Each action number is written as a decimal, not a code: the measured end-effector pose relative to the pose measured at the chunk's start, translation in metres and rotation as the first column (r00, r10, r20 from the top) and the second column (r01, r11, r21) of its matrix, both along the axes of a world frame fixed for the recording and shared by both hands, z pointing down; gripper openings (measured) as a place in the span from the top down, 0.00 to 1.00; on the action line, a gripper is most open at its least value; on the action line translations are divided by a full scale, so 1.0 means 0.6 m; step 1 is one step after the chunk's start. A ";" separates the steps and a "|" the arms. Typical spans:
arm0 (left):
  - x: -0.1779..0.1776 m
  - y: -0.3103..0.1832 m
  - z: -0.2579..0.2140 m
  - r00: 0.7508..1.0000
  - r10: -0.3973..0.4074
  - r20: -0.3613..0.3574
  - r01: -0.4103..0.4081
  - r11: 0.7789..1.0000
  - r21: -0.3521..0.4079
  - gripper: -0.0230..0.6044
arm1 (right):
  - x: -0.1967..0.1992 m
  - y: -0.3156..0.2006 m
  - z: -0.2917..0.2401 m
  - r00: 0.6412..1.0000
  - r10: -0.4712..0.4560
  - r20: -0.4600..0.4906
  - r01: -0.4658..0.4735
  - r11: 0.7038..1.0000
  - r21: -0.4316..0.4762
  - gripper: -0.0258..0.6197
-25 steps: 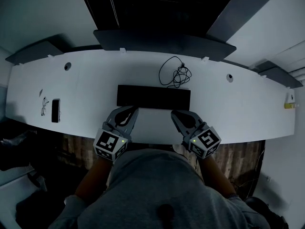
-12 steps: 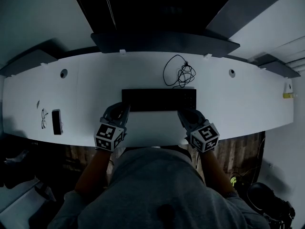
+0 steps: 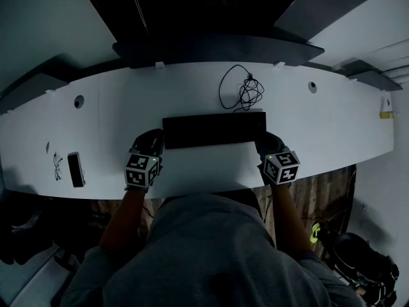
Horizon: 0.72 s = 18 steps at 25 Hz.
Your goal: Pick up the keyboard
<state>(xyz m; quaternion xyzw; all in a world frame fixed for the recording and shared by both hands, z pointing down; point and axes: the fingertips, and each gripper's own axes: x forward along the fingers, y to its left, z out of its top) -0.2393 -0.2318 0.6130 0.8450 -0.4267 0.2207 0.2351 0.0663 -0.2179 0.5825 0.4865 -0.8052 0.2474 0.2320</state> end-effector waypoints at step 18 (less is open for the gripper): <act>-0.026 -0.040 0.141 0.991 -0.129 0.040 0.134 0.973 -0.187 0.85 | 0.097 -0.074 0.103 0.999 0.032 -0.016 -0.034 0.993 -0.116 0.94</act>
